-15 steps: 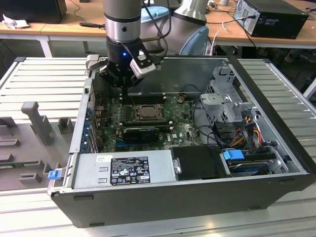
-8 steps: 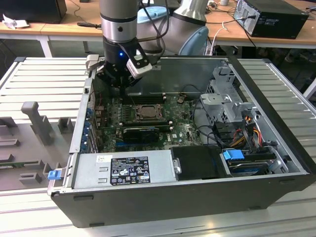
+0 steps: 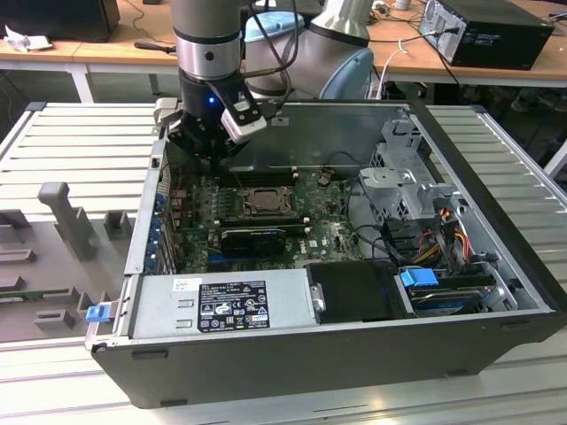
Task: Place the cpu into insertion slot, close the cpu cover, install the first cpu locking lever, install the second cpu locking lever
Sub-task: 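Install the first cpu locking lever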
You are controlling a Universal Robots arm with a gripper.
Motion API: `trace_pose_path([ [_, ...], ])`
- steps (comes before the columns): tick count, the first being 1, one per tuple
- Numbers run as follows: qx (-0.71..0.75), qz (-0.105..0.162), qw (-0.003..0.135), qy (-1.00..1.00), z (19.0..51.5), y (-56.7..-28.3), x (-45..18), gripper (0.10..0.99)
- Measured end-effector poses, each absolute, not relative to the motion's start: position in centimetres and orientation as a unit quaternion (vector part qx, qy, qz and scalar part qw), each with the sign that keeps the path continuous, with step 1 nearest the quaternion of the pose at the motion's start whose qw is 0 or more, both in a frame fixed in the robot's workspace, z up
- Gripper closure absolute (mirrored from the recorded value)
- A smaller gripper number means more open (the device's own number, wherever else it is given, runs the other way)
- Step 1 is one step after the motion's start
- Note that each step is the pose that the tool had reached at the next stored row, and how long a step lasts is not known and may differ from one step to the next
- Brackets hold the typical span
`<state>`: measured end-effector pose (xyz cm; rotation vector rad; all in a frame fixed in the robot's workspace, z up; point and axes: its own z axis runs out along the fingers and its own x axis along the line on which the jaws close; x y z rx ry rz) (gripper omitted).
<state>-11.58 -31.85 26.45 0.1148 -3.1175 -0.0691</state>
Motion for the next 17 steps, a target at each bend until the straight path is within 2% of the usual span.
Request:
trace_pose_path([
  [10, 0.037, -0.022, 0.011, -0.999, 26.19, -31.06, -11.29, 0.980],
  [17, 0.024, -0.025, 0.003, -0.999, 26.12, -30.94, -11.27, 0.980],
])
